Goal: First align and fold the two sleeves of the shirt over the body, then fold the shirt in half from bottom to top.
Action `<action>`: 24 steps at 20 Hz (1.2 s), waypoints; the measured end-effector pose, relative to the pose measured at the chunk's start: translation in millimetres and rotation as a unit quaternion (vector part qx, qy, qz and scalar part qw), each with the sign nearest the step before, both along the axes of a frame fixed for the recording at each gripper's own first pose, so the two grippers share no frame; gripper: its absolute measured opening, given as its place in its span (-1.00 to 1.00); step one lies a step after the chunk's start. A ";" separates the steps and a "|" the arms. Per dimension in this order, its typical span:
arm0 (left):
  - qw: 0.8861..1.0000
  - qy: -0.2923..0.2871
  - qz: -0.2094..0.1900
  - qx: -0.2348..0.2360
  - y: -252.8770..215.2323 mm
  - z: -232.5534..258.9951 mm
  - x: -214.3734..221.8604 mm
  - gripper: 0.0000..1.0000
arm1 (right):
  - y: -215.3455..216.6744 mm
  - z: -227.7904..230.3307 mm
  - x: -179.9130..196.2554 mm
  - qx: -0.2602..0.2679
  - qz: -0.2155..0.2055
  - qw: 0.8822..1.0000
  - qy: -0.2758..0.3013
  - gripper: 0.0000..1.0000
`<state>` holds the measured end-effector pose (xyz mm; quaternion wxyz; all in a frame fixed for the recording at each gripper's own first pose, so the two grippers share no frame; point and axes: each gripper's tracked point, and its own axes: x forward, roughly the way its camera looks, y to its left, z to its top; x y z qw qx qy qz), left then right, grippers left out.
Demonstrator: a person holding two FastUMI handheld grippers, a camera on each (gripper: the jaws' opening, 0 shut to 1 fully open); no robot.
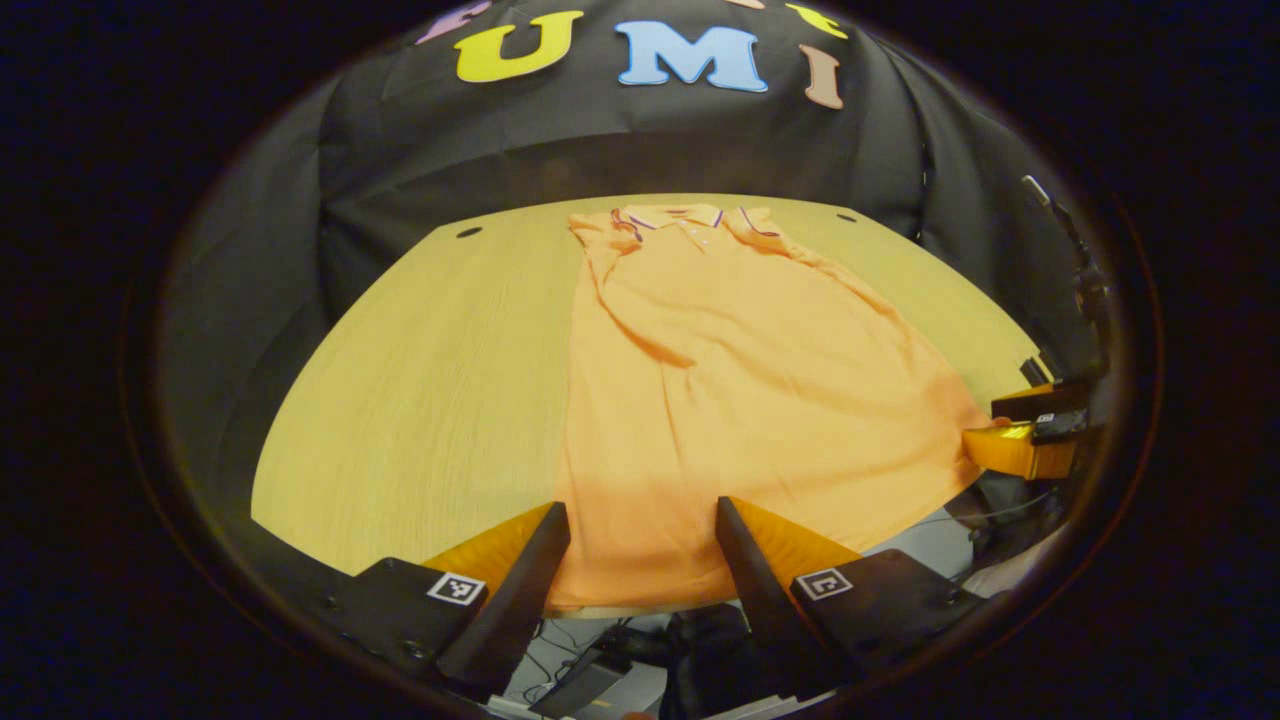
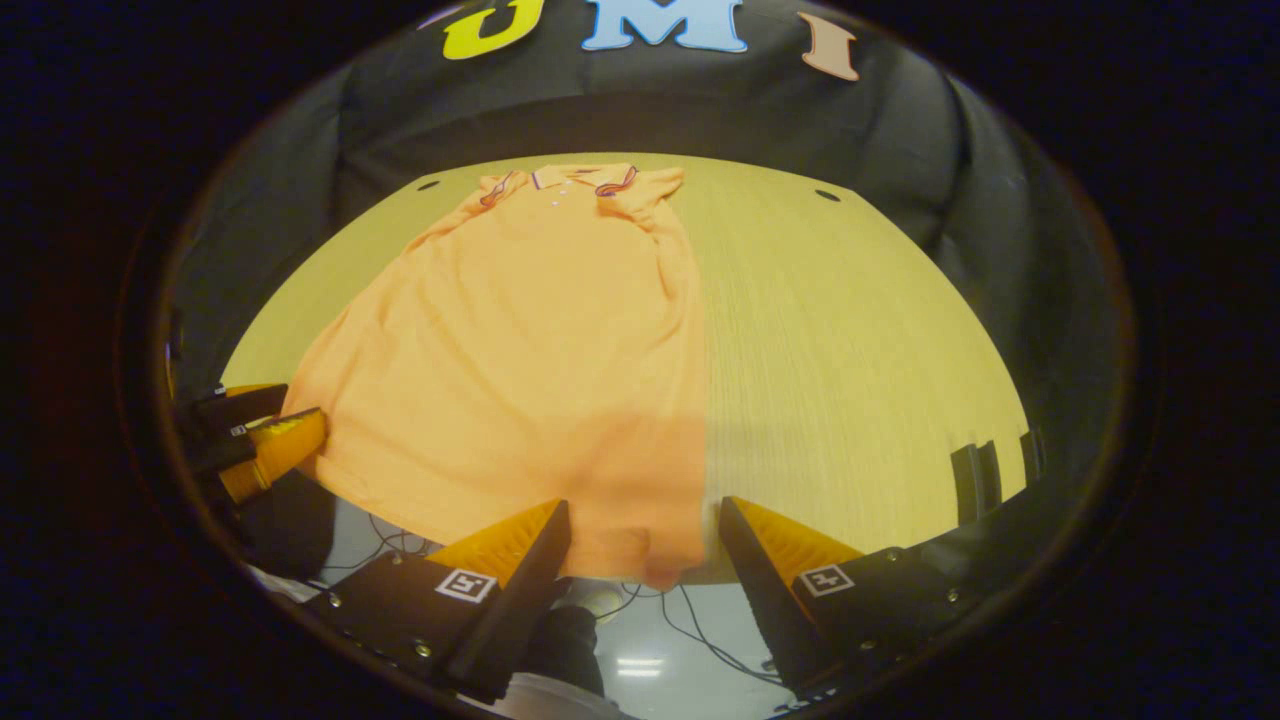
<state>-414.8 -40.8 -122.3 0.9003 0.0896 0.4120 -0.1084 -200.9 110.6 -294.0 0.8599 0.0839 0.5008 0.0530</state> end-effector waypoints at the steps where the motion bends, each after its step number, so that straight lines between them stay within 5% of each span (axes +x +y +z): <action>1: 1.000 0.001 -0.001 -0.002 -2.9 -0.3 -0.8 0.94 | 4.5 -1.8 -0.4 0.012 -0.006 1.000 0.007 0.86; 2: 1.000 0.000 -0.004 0.000 -5.2 0.7 0.3 0.94 | 3.7 0.0 0.5 0.012 -0.006 1.000 -0.001 0.77; 4: 1.000 0.001 -0.016 -0.001 -11.2 -0.8 0.5 0.52 | 5.8 -1.6 0.6 0.015 -0.004 1.000 -0.002 0.58; 7: 1.000 -0.003 -0.030 0.006 -19.9 -2.4 0.0 -0.14 | 7.0 -0.4 -1.4 0.018 -0.003 1.000 -0.003 -0.06; 9: 0.999 -0.003 -0.040 0.012 -24.3 -3.1 0.0 -0.48 | 9.2 0.2 -0.3 0.027 -0.009 1.000 -0.006 -0.05; 11: 0.999 -0.006 -0.037 0.013 -26.4 -2.4 4.6 -0.48 | 12.7 0.2 -1.5 0.044 -0.014 0.999 0.000 -0.78; 12: 0.999 -0.008 -0.042 0.019 -28.2 -4.1 3.0 -0.86 | 11.3 0.2 0.3 0.046 -0.019 0.999 -0.003 -0.77; 14: 0.999 -0.007 -0.042 0.018 -30.8 -3.0 4.4 -0.86 | 12.3 -0.9 1.3 0.065 -0.026 0.998 -0.001 -0.99; 24: 0.998 -0.051 0.028 -0.008 -42.2 47.6 25.3 -0.87 | -10.2 59.7 38.0 0.097 -0.029 0.991 -0.082 -0.99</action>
